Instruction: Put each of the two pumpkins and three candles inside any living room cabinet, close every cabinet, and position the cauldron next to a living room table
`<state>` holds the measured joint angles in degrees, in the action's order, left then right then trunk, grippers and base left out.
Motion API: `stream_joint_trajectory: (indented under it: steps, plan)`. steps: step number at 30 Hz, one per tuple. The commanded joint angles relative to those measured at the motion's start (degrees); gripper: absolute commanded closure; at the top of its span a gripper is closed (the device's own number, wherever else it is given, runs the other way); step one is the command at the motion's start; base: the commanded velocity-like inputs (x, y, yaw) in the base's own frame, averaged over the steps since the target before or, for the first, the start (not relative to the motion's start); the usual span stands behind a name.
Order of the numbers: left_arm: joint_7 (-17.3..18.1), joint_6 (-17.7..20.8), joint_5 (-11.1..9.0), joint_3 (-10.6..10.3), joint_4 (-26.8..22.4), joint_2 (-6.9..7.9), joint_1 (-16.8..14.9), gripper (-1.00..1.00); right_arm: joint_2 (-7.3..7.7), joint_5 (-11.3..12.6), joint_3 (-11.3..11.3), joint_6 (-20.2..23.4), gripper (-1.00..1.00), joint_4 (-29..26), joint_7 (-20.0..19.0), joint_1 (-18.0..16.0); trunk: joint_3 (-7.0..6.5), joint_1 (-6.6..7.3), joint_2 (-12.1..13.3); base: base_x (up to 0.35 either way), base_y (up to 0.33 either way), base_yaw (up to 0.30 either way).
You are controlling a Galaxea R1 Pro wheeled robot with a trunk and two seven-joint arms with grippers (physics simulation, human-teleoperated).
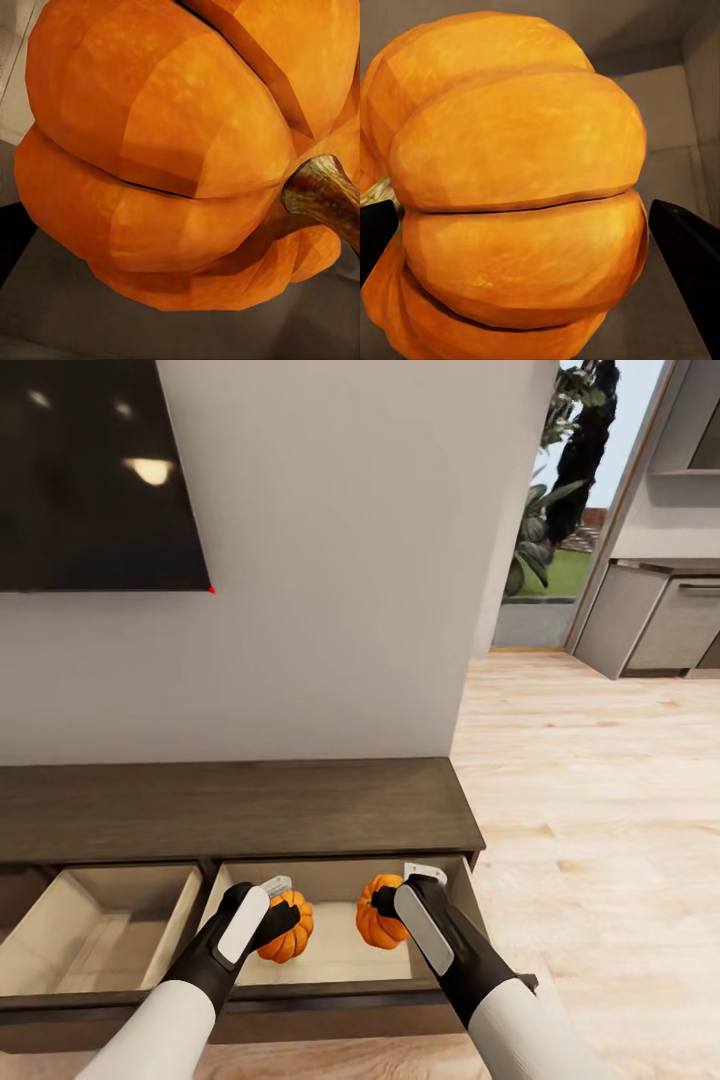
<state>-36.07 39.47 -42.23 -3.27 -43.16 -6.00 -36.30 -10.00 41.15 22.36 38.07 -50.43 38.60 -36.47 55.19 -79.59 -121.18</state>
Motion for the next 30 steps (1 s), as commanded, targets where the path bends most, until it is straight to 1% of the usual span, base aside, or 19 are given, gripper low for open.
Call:
stream_joint_trajectory:
  steps: [1,6,25,28,29,30]
  plan:
    - [0.0,0.0,0.2,0.0,0.0,0.01,0.0,1.00,0.00,-0.1,0.0,0.0,1.00,0.0,0.0,0.0,0.00,0.00,0.0,0.212,0.000,0.000]
    - [-0.1,0.0,0.2,0.0,-0.1,-0.06,0.0,1.00,0.00,0.0,0.0,0.1,1.00,0.1,0.0,0.0,0.00,0.00,0.0,0.090,0.000,0.000]
    - [-0.1,-0.3,0.2,0.0,-0.1,-0.06,0.0,1.00,0.00,-0.1,0.0,0.0,1.00,0.2,0.0,0.0,3.41,-4.17,-7.6,0.002,0.000,0.000]
    - [-0.1,-1.8,0.3,-0.1,-0.1,-0.06,0.0,1.00,0.00,-0.1,0.0,-0.1,1.00,0.2,0.0,0.0,3.95,-4.83,-8.8,0.000,0.000,0.000]
    - [-0.1,-2.4,0.3,-0.3,0.0,-0.06,0.0,1.00,0.00,-0.1,0.0,-0.1,1.00,0.2,0.0,0.0,4.13,-5.05,-9.2,0.000,0.000,0.000]
    - [-0.2,-2.9,0.4,-0.9,0.0,-0.06,0.0,1.00,0.00,-0.1,0.0,-0.1,1.00,0.2,0.0,0.0,4.31,-5.27,-9.6,0.000,0.000,0.000]
